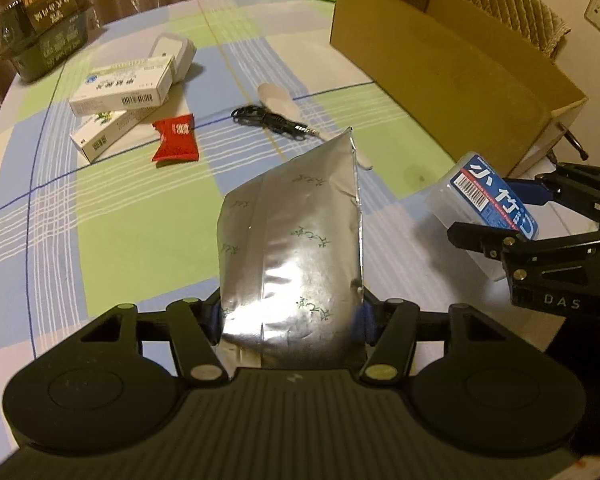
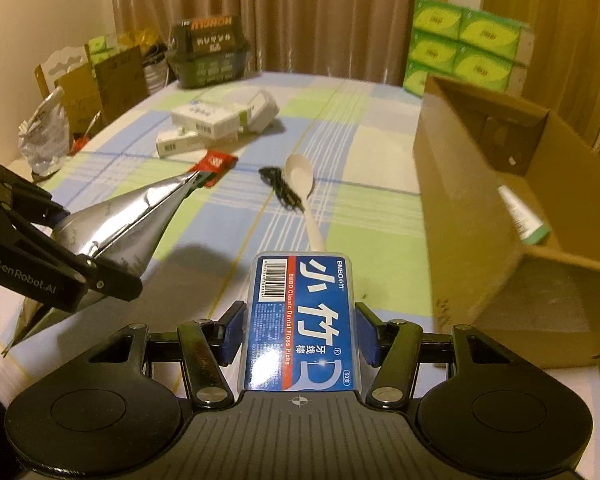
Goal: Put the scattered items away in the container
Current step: 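Carry the pouch and floss box to the cardboard box and release them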
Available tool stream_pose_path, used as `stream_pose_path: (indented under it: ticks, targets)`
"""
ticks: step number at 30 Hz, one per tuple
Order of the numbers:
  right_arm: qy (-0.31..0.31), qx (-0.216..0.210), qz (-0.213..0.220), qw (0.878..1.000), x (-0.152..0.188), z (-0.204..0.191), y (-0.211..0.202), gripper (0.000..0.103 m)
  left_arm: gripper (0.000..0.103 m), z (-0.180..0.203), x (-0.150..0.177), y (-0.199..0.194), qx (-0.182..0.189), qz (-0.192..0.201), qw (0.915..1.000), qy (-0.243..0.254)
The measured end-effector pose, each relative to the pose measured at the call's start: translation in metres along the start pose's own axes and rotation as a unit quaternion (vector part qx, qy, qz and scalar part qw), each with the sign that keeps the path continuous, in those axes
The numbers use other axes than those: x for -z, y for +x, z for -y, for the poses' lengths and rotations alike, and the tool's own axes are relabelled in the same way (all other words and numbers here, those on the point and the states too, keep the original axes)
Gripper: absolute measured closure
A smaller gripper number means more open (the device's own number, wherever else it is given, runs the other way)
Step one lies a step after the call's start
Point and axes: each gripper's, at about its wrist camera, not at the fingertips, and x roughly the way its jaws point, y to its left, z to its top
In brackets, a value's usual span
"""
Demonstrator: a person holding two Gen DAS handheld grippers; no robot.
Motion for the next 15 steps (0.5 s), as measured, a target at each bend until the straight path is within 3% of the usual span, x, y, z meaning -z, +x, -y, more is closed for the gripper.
stream_pose_path:
  ticks: [15]
  targets:
    - [0.017,0.021,0.046,0.999,0.003,0.009,-0.071,0.049,0.047,0.046,-0.001,-0.049,-0.003,0.047,0.9988,0.012]
